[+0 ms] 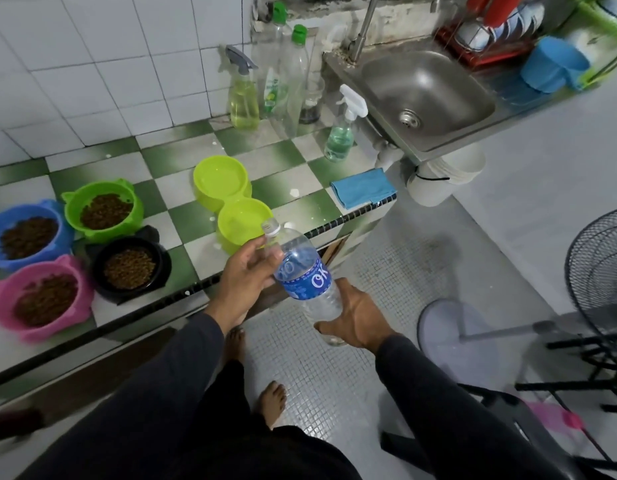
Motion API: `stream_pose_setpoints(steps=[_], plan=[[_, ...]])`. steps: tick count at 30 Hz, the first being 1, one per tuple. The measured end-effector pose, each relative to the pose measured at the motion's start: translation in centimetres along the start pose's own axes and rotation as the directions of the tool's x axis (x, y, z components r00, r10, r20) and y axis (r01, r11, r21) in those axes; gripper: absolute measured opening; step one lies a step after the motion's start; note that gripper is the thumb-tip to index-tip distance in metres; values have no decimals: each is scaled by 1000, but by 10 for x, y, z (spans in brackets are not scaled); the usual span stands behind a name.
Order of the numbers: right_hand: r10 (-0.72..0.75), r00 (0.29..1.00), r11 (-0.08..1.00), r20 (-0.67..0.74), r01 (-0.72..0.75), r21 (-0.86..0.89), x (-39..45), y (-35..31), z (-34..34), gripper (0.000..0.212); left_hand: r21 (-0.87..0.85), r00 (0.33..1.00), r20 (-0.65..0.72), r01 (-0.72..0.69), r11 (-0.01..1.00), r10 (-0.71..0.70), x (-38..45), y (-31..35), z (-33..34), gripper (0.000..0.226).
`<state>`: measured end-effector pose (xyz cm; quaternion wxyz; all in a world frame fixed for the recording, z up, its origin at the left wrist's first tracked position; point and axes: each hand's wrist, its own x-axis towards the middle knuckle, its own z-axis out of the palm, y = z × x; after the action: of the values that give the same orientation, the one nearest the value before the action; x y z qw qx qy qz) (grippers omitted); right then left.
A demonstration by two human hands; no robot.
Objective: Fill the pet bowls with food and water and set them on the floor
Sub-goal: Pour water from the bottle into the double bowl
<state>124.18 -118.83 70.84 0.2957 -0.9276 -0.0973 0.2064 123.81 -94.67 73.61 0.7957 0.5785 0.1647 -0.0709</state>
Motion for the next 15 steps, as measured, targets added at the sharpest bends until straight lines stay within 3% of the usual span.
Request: stream_pose_setpoints(steps=[5,12,15], plan=[[24,999,999,37,-23,-24,7,-1,1,74,-103,998,-40,44,994,-48,8,-8,-2,48],[80,994,995,70,-76,-66,26,-4,2,72,-147,989,-95,99,984,-114,24,-14,-7,65],[92,992,991,84,-83,-104,34,-7,1,71,-163,981,-125,125,979,-146,34,-17,-8,48]])
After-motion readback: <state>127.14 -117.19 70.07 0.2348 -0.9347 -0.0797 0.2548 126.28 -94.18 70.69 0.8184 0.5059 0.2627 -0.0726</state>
